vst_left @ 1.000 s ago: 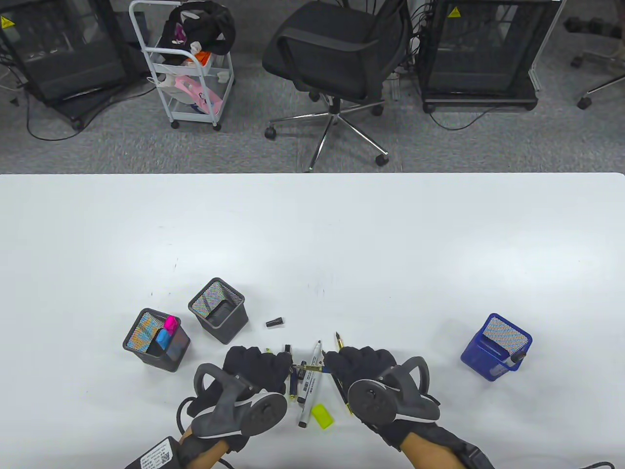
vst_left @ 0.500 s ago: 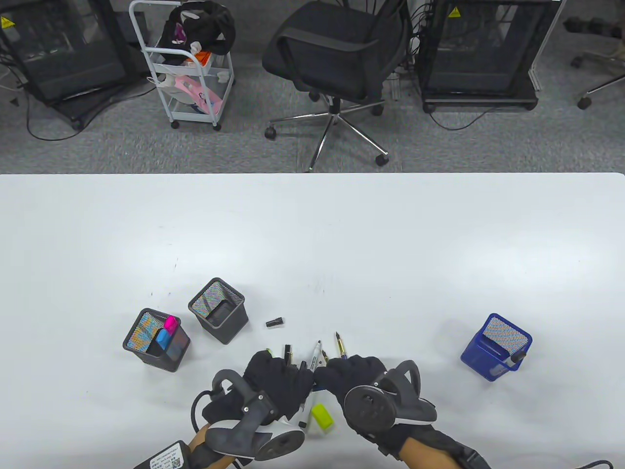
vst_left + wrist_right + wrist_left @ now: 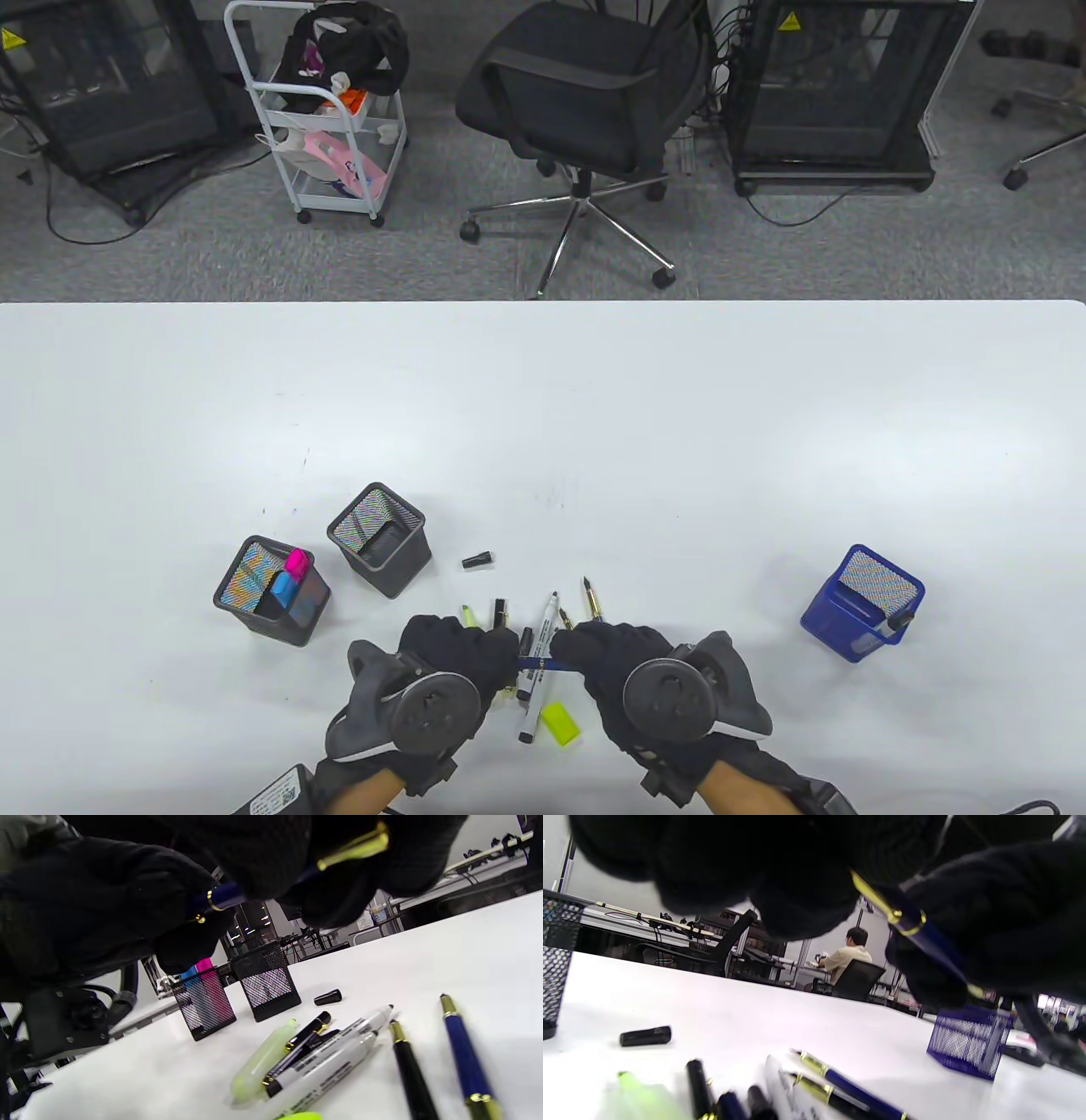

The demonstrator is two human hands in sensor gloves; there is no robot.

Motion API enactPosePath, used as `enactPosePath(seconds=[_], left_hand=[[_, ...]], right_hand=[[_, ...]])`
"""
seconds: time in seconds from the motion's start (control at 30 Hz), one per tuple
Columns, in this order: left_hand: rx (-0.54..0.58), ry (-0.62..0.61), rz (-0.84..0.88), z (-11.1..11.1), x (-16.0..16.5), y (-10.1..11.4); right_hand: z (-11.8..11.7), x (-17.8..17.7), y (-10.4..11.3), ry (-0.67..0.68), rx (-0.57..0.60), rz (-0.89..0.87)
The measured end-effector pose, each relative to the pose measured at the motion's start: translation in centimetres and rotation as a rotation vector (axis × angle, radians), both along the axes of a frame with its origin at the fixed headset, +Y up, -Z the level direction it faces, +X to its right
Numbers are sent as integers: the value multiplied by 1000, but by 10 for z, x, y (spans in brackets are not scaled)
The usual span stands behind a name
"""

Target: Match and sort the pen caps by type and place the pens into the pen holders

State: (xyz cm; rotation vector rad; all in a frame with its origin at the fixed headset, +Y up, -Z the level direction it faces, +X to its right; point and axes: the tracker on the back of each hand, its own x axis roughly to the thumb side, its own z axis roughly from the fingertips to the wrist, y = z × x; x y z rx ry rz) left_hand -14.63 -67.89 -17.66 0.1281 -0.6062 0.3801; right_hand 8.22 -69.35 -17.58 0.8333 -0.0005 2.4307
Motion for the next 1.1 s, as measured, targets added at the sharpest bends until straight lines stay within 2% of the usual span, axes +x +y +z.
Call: enactPosePath(seconds=[0.07, 0.1, 0.17, 0.27, 0.37, 0.5, 0.57, 0.67, 0.77, 0.97, 1.1], left_hand=[[-54, 31, 170, -2, -9, 3], [-94, 45, 264, -3, -13, 6], [-123, 67, 338, -4, -19, 13], [-4, 126, 281, -3, -34, 36], [121, 243, 181, -6, -56, 68], [130, 439, 23, -23, -75, 98], [140, 523, -54, -32, -76, 105], [99, 639, -176, -45, -71, 102], [55, 692, -263, -63, -64, 87], [-71, 691, -376, -100, -47, 54], [-118, 664, -424, -115, -35, 43]], right_hand=[[-2, 3, -1, -4, -54, -71], [-2, 3, -1, -7, -45, -83], [-2, 4, 0, -27, -13, -101], [-6, 14, 7, -118, 70, -141], [-12, 38, 6, -210, 112, -81], [-15, 52, 3, -246, 98, -49], [-16, 52, 4, -253, 114, -35], [-15, 49, 4, -241, 127, -10], [-13, 46, 4, -223, 124, 11], [-15, 48, -3, -220, 87, 34], [-17, 51, -4, -224, 73, 34]])
